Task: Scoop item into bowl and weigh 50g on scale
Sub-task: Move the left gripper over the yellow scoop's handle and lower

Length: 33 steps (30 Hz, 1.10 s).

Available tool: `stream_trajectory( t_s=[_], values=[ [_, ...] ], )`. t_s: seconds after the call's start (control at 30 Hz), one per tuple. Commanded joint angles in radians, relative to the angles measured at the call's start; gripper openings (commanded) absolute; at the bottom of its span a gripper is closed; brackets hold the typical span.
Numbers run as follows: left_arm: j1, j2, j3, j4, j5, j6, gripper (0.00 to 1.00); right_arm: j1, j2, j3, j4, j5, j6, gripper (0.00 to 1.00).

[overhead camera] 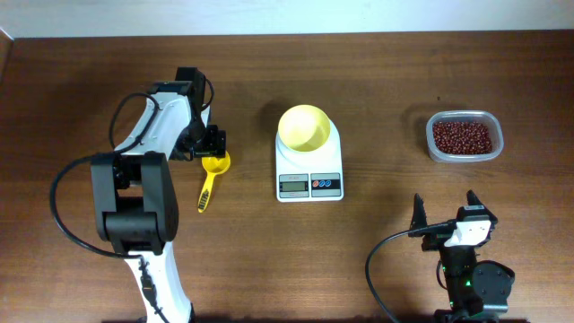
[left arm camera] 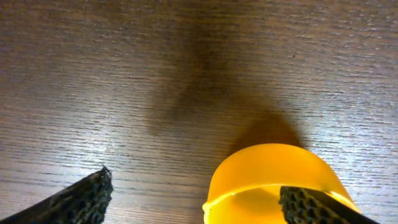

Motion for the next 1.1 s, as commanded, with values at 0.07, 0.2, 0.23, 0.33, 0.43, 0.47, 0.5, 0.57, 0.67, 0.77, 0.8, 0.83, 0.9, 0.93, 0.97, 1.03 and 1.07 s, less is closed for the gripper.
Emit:
stream_trajectory(
  t_s=[0.07,0.2,0.23,0.33,0.43,0.47,0.5,0.57,0.67,0.77,0.8,0.83,0.9,0.93,0.97,1.03,1.07],
  values=[
    [0.005,0.009,-0.008,0.020,0.022,-0.009,0.63,0.009,-0.008,-0.005,-0.004,-0.016,0.000,0.99],
    [0.005,0.009,-0.008,0.024,0.022,-0.009,0.44,0.009,-0.008,-0.005,-0.004,-0.016,0.000,0.99],
    [0.004,0.009,-0.008,0.024,0.022,-0.009,0.42,0.009,-0.008,-0.005,-0.004,-0.016,0.000,0.99],
    [0.000,0.009,-0.008,0.028,0.022,-0.010,0.44,0.009,-0.008,-0.005,-0.004,-0.016,0.000,0.99],
    [-0.001,0.009,-0.008,0.054,0.022,-0.010,0.60,0.009,-0.008,-0.005,-0.004,-0.016,0.000,0.99],
    [-0.002,0.009,-0.008,0.061,0.022,-0.010,0.61,0.009,-0.008,-0.005,-0.004,-0.016,0.000,0.99],
    [-0.003,0.009,-0.008,0.066,0.022,-0.010,0.61,0.009,-0.008,-0.005,-0.004,-0.016,0.000,0.99],
    [-0.003,0.009,-0.008,0.072,0.022,-0.010,0.61,0.009,-0.008,-0.005,-0.004,-0.016,0.000,0.99],
    [-0.008,0.009,-0.008,0.074,0.042,-0.010,0.48,0.009,-0.008,-0.005,-0.004,-0.016,0.000,0.99],
    [-0.017,0.009,-0.008,0.080,0.053,-0.009,0.42,0.009,-0.008,-0.005,-0.004,-0.016,0.000,0.99],
    [-0.017,0.009,-0.008,0.080,0.057,-0.010,0.42,0.009,-0.008,-0.005,-0.004,-0.016,0.000,0.99],
    [-0.017,0.009,-0.008,0.080,0.057,-0.009,0.42,0.009,-0.008,-0.005,-0.004,-0.016,0.001,0.99],
    [-0.021,0.009,-0.008,0.080,0.061,-0.009,0.42,0.009,-0.008,-0.005,-0.004,-0.016,0.000,0.99],
    [-0.023,0.009,-0.008,0.079,0.069,-0.010,0.43,0.009,-0.008,-0.005,-0.004,-0.016,0.000,0.99],
    [-0.023,0.009,-0.009,0.079,0.076,-0.009,0.45,0.009,-0.008,-0.005,-0.004,-0.016,0.000,0.99],
    [-0.025,0.009,-0.024,0.081,0.082,-0.009,0.46,0.009,-0.008,-0.005,-0.004,-0.016,0.000,0.99],
    [-0.027,0.009,-0.040,0.089,0.082,-0.009,0.47,0.009,-0.008,-0.005,-0.004,-0.016,0.000,0.99]
  ],
)
